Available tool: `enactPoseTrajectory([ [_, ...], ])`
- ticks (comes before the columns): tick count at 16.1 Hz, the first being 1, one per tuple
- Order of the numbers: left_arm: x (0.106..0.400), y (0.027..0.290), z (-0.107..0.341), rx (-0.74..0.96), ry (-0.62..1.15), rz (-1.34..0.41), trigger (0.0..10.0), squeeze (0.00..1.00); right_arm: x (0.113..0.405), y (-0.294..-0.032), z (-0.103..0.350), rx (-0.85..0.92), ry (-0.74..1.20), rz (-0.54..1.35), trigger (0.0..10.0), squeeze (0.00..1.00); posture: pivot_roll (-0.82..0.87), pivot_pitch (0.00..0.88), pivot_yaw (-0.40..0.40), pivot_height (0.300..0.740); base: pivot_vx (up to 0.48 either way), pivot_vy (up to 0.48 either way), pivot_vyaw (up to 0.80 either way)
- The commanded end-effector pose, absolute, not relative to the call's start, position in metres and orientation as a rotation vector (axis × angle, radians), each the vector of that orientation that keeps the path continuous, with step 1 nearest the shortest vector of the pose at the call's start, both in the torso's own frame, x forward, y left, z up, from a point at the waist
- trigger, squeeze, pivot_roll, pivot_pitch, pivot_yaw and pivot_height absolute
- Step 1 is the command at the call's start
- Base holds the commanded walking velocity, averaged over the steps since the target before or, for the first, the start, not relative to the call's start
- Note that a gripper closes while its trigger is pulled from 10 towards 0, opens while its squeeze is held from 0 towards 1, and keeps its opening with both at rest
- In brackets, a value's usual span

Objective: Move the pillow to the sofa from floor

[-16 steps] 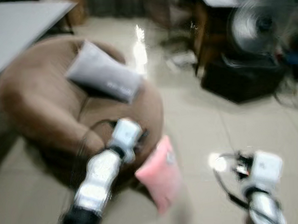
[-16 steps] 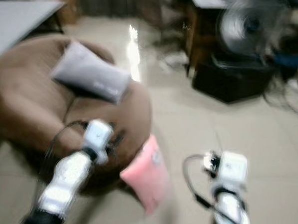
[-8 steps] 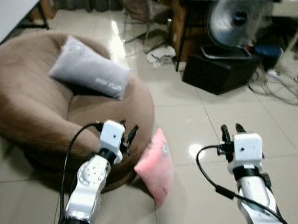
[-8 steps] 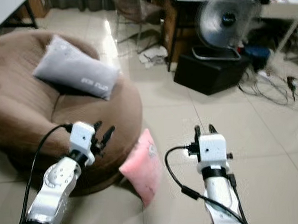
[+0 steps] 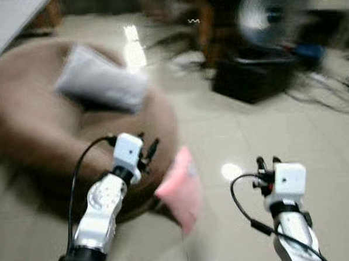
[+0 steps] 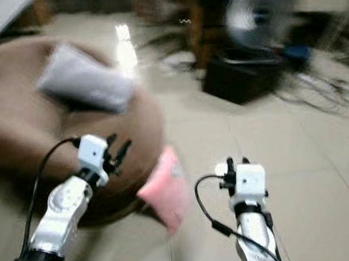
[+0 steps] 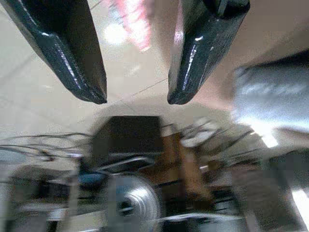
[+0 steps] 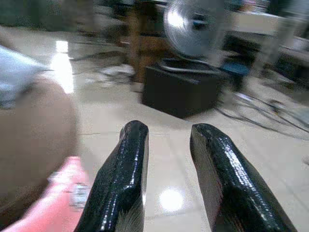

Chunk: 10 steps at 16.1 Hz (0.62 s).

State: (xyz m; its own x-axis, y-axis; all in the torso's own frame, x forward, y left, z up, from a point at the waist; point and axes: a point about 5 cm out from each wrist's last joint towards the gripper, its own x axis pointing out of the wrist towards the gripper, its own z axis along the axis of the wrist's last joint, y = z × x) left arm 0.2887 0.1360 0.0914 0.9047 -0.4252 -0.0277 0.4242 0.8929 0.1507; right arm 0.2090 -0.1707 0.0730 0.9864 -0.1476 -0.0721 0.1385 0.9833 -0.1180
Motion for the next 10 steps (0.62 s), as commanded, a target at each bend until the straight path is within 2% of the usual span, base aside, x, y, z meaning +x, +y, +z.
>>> enactPoseTrajectory([
  [1,0.2928,0.1222,0.0957,0.152,-0.023,-0.494,10.0,0.00,0.2067,-0.1808,0.0720,-0.131,0.083,-0.182,10.0,0.00,-0.03,0.035,-0.015,0.740,0.364,0.000,0.00],
  [10,0.2900,0.1268,0.0934,0.132,-0.019,-0.457,10.0,0.00,0.2155,-0.1843,0.0722,-0.111,0.082,-0.128,10.0,0.00,0.00,0.043,-0.053,0.740,0.376,0.000,0.00],
])
